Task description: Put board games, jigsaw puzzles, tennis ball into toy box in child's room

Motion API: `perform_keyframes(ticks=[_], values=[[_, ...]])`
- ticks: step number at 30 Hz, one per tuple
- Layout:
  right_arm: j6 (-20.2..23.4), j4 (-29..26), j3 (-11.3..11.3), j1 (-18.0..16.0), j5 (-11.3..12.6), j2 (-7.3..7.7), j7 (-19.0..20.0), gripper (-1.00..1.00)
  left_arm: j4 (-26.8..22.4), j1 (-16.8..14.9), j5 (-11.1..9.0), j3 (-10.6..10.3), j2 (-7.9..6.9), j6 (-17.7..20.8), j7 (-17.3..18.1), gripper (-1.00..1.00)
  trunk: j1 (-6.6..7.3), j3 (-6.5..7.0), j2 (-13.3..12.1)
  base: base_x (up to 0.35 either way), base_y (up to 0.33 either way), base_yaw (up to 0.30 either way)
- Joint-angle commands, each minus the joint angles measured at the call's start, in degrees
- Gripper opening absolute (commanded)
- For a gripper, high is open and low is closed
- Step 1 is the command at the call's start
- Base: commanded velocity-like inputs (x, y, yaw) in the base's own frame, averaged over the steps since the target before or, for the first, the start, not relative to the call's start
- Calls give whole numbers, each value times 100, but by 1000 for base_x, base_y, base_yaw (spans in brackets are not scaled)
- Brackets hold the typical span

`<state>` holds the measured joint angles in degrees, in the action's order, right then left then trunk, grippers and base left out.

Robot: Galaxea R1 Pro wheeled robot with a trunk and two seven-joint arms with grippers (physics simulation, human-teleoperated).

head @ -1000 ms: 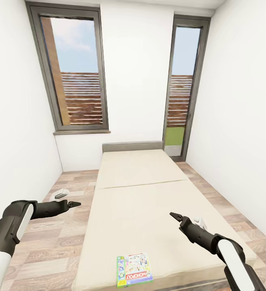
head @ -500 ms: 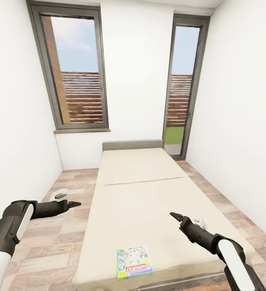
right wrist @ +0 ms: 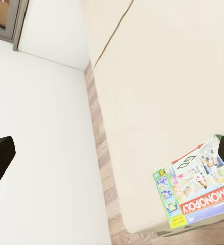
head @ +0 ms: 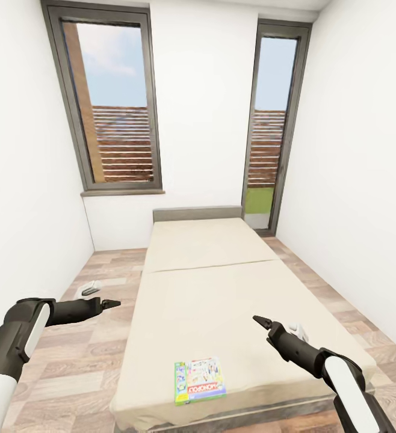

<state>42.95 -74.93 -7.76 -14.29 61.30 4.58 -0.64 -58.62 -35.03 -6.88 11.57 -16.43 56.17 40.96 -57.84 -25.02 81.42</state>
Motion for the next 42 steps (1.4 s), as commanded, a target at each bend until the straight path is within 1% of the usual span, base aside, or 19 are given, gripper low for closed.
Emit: perform_keyframes(ticks=[1, 10, 22, 29, 40, 42], values=[[29, -2, -9, -4, 20, -1, -7, 100, -1, -4, -41, 5, 0, 43, -10, 100, -23, -25, 45, -7, 0, 0], [29, -1, -7, -4, 33, -8, -20, 100, -1, -4, -41, 11, 0, 43, -10, 100, -220, -187, 406, -113, 0, 0], [29, 23, -16, -4, 34, -9, -31, 100, -1, -4, -41, 13, -4, 43, 2, 100, -484, -402, 888, -44, 0, 0], [29, 30, -29, -4, 38, -8, -33, 100, -1, -4, -41, 90, -1, 43, 7, 100, -638, -528, 1168, -192, 0, 0], [29, 31, -32, -4, 40, -15, -31, 100, -1, -4, -41, 123, -7, 43, 8, 100, -879, -725, 1610, -28, 0, 0], [26, 31, -29, -4, 40, -17, -32, 100, -1, -4, -43, 124, -8, 43, 10, 100, -879, -725, 1610, -3, 0, 0]])
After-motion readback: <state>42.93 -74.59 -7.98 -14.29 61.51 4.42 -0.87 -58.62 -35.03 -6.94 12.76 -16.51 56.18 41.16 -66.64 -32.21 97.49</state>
